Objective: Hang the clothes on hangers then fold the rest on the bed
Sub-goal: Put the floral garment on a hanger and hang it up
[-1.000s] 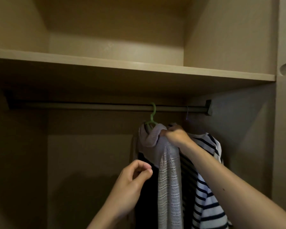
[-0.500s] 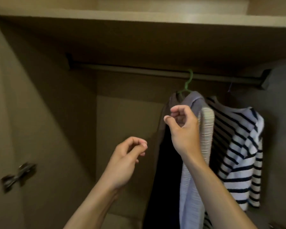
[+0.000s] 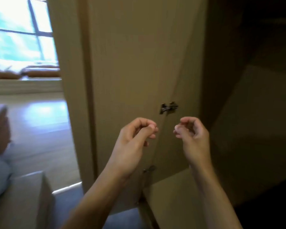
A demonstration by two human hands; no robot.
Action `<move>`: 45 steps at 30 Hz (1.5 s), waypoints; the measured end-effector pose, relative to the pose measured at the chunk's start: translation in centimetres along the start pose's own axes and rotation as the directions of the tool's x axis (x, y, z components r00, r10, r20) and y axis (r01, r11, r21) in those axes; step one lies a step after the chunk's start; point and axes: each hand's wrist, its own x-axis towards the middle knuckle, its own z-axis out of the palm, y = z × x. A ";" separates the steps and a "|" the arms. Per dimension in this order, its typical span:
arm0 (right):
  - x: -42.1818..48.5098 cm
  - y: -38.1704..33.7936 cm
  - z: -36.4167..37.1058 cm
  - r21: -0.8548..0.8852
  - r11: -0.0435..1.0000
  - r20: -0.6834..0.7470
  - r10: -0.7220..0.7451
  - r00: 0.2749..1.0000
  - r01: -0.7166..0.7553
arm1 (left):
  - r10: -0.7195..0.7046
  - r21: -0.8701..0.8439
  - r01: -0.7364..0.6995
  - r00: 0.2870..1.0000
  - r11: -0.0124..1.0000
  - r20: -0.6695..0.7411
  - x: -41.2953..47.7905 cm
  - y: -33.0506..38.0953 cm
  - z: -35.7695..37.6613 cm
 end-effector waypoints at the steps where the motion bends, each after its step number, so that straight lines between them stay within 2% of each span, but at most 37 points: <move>1: -0.2 -0.1 1.8 0.028 1.000 0.029 0.008 1.000 -0.009 | 0.018 0.017 -0.017 0.999 1.000 -0.041 -0.3 0.2 -1.2; 5: -2.0 -1.0 10.1 0.153 0.986 0.258 0.021 0.966 -0.063 | 0.058 0.113 -0.032 0.972 0.993 -0.227 -2.5 0.4 -8.2; 8: -3.5 -1.1 15.7 0.197 0.975 0.418 0.016 0.909 -0.108 | 0.019 0.145 0.038 0.927 0.989 -0.374 -4.1 -0.4 -13.6; 12: -5.6 -0.8 23.1 0.168 0.972 0.590 0.033 0.807 -0.163 | -0.029 0.176 0.151 0.833 0.973 -0.552 -5.9 -1.7 -20.6; 16: -7.6 -0.8 30.0 0.105 0.977 0.695 0.063 0.716 -0.188 | -0.057 0.175 0.211 0.777 0.962 -0.627 -6.6 -2.3 -26.6; 20: -8.0 -0.6 36.5 0.093 0.977 0.741 0.060 0.669 -0.191 | -0.067 0.185 0.239 0.765 0.953 -0.640 -5.2 -2.3 -31.7; 29: -6.3 0.9 47.6 0.118 0.956 0.730 0.100 0.676 -0.269 | -0.105 0.144 0.296 0.685 0.944 -0.721 -2.2 -3.3 -38.4; 36: -4.1 2.2 54.3 0.104 0.946 0.788 0.111 0.606 -0.308 | -0.128 0.058 0.323 0.526 0.945 -0.841 0.2 -4.7 -40.2; 42: -2.8 2.0 60.7 0.116 0.917 0.846 0.110 0.521 -0.382 | -0.113 -0.005 0.270 0.387 0.963 -0.915 1.8 -4.0 -42.2; 45: -3.8 2.3 63.8 0.090 0.907 0.866 0.132 0.482 -0.411 | -0.091 -0.003 0.245 0.347 0.969 -0.933 2.2 -3.8 -43.7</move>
